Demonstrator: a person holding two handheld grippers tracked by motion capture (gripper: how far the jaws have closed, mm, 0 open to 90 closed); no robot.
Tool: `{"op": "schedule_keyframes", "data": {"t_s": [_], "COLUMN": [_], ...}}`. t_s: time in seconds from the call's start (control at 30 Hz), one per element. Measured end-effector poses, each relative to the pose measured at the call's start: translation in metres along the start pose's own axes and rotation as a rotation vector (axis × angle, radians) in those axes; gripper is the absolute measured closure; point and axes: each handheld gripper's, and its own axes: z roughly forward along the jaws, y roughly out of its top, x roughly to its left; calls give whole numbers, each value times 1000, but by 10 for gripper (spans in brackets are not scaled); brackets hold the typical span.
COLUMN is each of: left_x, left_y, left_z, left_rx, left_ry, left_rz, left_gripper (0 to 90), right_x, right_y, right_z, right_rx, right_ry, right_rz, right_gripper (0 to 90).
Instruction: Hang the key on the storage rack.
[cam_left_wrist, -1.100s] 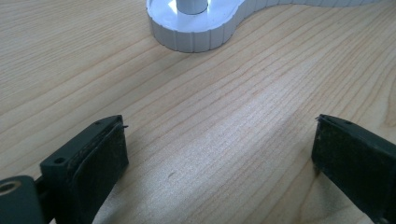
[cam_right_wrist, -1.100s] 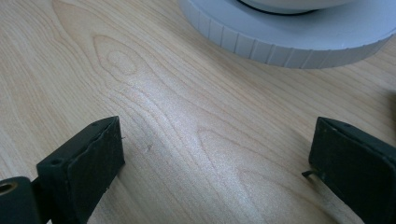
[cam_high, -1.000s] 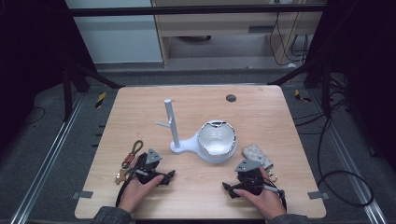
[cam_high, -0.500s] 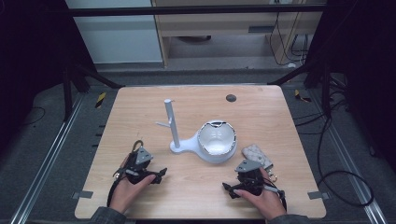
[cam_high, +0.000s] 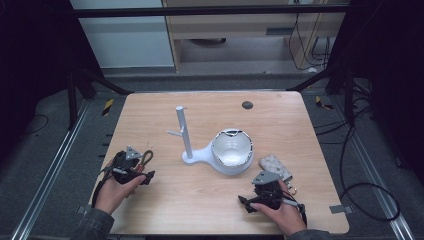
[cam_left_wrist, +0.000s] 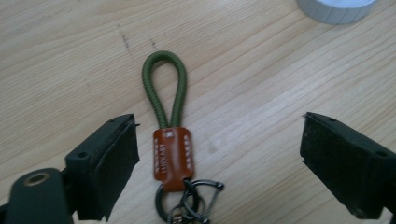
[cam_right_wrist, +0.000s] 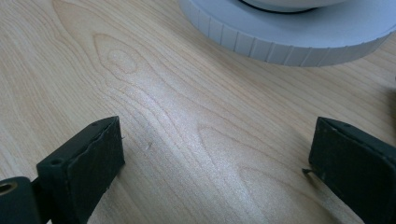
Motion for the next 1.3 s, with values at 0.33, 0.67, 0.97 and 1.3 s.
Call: {"op": "schedule_keyframes", "data": {"t_s": [0.33, 0.67, 0.97, 1.3], "left_x": [17, 26, 33, 34], "left_y": [13, 16, 10, 7], "left_z": [4, 18, 19, 22], "left_rx": [80, 167, 213, 236], "left_ry": [-3, -12, -37, -58], "left_rz": [-21, -43, -69, -82], "left_gripper": [312, 472, 537, 589], "right_x": [0, 0, 0, 0], "right_y": [0, 0, 0, 0], "right_z": [0, 0, 0, 0], "right_rx": [0, 0, 0, 0], "right_ry": [0, 0, 0, 0], "right_rz": [0, 0, 0, 0], "right_gripper": [34, 34, 34, 34]}}
